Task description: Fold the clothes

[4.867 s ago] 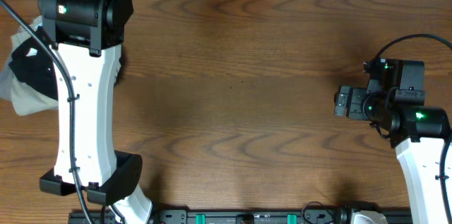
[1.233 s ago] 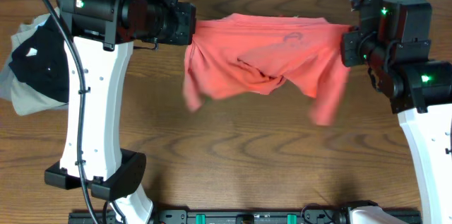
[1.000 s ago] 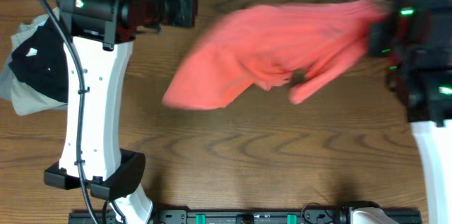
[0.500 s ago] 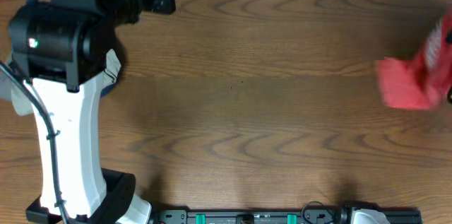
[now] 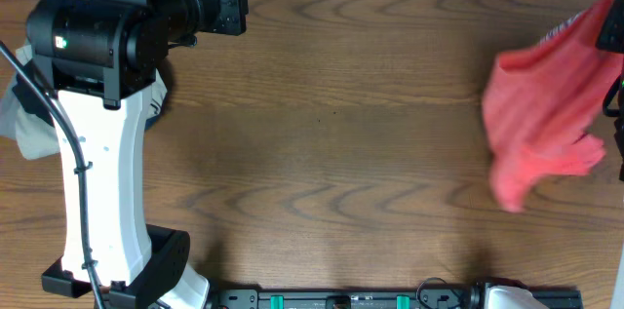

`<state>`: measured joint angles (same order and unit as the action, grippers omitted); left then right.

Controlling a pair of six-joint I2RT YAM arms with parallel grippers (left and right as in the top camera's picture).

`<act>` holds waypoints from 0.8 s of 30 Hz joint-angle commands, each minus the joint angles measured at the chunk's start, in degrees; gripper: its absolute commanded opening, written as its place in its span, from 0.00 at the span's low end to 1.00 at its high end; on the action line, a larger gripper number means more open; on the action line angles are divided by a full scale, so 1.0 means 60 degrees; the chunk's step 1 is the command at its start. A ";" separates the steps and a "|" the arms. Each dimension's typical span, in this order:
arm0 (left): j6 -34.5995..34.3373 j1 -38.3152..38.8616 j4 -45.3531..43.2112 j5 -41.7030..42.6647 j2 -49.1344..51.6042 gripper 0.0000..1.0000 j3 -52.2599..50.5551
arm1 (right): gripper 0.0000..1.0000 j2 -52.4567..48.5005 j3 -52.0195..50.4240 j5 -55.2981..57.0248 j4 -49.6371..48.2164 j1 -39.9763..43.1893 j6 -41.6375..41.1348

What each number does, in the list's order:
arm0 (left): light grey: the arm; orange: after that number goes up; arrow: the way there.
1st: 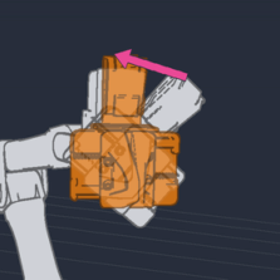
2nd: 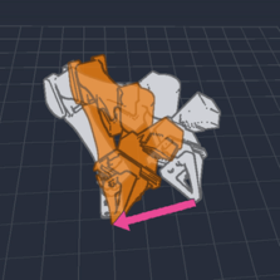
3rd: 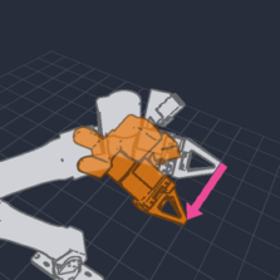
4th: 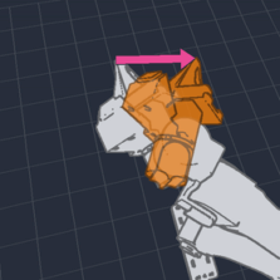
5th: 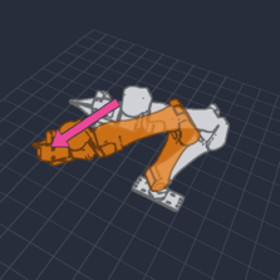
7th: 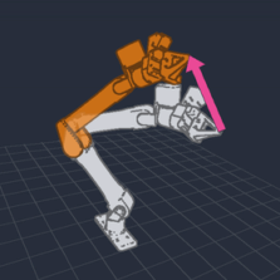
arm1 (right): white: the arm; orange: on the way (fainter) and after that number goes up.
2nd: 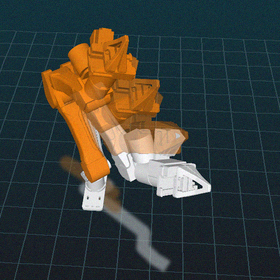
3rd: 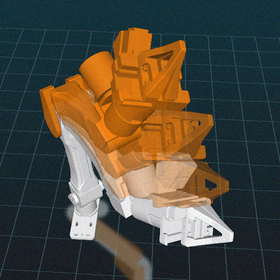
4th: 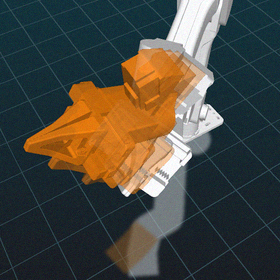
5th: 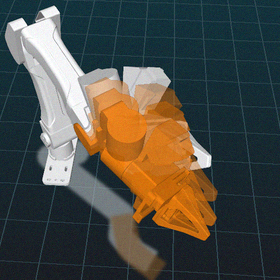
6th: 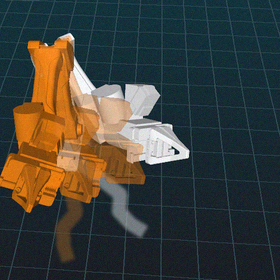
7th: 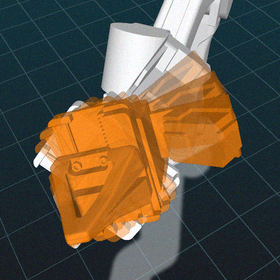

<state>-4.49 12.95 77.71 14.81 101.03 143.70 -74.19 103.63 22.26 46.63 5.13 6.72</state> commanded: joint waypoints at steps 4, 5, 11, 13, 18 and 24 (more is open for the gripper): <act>-0.0036 0.0004 0.0342 -0.0098 -0.0015 0.06 0.0004 | 0.01 0.0040 0.0102 -0.3235 0.0441 0.0025 0.1355; -0.0036 0.0004 0.0397 -0.0098 -0.0015 0.06 0.0004 | 0.01 0.0007 0.0102 -0.3821 0.0550 0.0025 0.1435; -0.0040 0.0004 0.0834 -0.0098 0.0044 0.06 0.0004 | 0.01 -0.0390 0.0102 -0.6907 0.0834 -0.0160 0.1494; -0.0036 0.0004 0.0980 -0.0098 0.0106 0.06 0.0004 | 0.01 -0.0506 0.0102 -0.6998 0.0721 -0.0284 0.1395; -0.0040 0.0004 0.1224 -0.0095 0.0270 0.06 -0.0004 | 0.01 -0.0794 0.0102 -0.5129 0.0299 -0.0361 0.0565; -0.0036 0.0004 0.1257 -0.0098 0.0295 0.06 -0.0004 | 0.01 -0.1279 0.0102 -0.0317 0.0226 -0.0062 -0.0532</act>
<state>-4.49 12.95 85.10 14.61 102.30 143.70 -80.64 103.66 2.37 48.60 3.55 8.67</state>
